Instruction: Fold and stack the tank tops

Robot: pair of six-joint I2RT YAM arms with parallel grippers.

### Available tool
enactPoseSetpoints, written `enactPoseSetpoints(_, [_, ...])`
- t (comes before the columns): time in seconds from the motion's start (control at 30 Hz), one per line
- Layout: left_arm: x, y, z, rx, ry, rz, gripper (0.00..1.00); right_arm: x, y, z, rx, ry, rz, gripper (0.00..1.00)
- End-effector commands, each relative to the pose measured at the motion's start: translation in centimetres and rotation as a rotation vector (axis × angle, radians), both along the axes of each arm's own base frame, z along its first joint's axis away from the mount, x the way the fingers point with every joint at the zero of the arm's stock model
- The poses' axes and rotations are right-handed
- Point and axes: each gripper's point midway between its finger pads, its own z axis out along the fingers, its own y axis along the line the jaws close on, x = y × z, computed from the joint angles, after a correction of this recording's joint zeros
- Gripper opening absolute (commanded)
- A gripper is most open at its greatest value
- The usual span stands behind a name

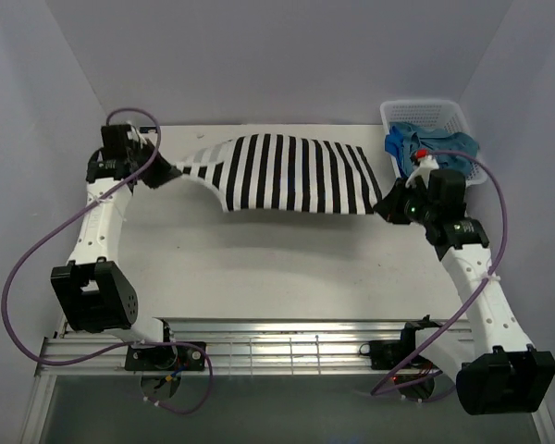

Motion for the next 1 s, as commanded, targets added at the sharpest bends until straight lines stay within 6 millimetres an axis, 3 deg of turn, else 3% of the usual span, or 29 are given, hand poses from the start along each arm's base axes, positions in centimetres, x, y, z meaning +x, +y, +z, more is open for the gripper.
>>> enactPoseSetpoints(0.0, [-6.4,1.1,-10.0,0.028,0.309,0.084,0.0,-4.0,1.0,-4.2,0.08,0.088,0.035,0.13])
enactPoseSetpoints(0.03, [-8.2,1.3,-11.3,0.044,0.372,0.097,0.0,-6.1,1.0,-8.1,0.076,0.207,0.04,0.15])
enactPoseSetpoints(0.07, [-10.2,1.0,-13.4,0.043,0.443,0.084,0.08,-7.2,0.9,-9.6,0.066,0.252,0.04,0.26])
enactPoseSetpoints(0.1, [-11.2,1.2,-14.0,0.054,0.478,0.092,0.19,-8.1,0.6,-10.7,0.053,0.284,0.03,0.4])
enactPoseSetpoints(0.13, [-12.4,1.8,-14.4,0.083,0.52,0.128,0.53,-9.2,-0.1,-12.4,0.023,0.34,0.0,0.58])
enactPoseSetpoints(0.17, [-12.9,2.0,-14.6,0.094,0.531,0.138,0.61,-9.5,-0.4,-12.6,0.011,0.347,-0.008,0.77])
enactPoseSetpoints(0.2, [-12.8,2.2,-14.2,0.102,0.521,0.146,0.68,-9.6,-0.6,-12.4,0.001,0.342,-0.02,0.87])
enactPoseSetpoints(0.27, [-12.4,2.1,-13.4,0.096,0.498,0.145,0.87,-8.9,-1.2,-11.3,-0.024,0.309,-0.046,0.98])
enactPoseSetpoints(0.33, [-11.8,1.9,-12.4,0.086,0.476,0.138,0.98,-8.3,-1.4,-10.3,-0.031,0.284,-0.054,0.96])
enactPoseSetpoints(0.37, [-11.6,1.8,-12.2,0.077,0.48,0.14,0.98,-7.8,-1.3,-9.3,-0.028,0.259,-0.049,0.9])
enactPoseSetpoints(0.47, [-11.0,1.4,-11.7,0.063,0.467,0.126,0.98,-6.8,-0.3,-7.9,-0.008,0.213,-0.002,0.9])
enactPoseSetpoints(0.57, [-10.1,0.0,-12.5,0.053,0.464,0.089,0.98,-6.0,1.4,-7.9,0.009,0.204,0.065,0.9])
enactPoseSetpoints(0.7, [-9.1,-3.7,-15.6,0.071,0.521,0.007,0.98,-4.5,4.6,-9.7,-0.038,0.226,0.144,0.9])
enactPoseSetpoints(0.73, [-8.9,-3.8,-17.5,0.106,0.574,0.005,0.98,-4.0,5.9,-9.2,-0.063,0.202,0.179,0.9])
enactPoseSetpoints(0.77, [-8.5,-4.8,-18.0,0.125,0.584,-0.021,0.98,-3.5,6.5,-9.4,-0.076,0.209,0.187,0.9])
enactPoseSetpoints(0.8, [-8.4,-5.0,-18.8,0.134,0.608,-0.024,0.98,-2.9,7.0,-10.8,-0.088,0.255,0.196,0.9])
enactPoseSetpoints(0.83, [-8.4,-5.1,-20.6,0.144,0.661,-0.021,0.98,-1.8,7.7,-10.0,-0.078,0.228,0.199,0.9])
enactPoseSetpoints(0.87, [-8.2,-5.0,-21.2,0.147,0.679,-0.011,0.98,-1.0,7.9,-11.4,-0.086,0.261,0.193,0.9])
enactPoseSetpoints(0.97, [-7.9,-4.9,-23.5,0.152,0.735,0.006,0.98,1.6,8.5,-11.7,-0.093,0.253,0.171,0.9])
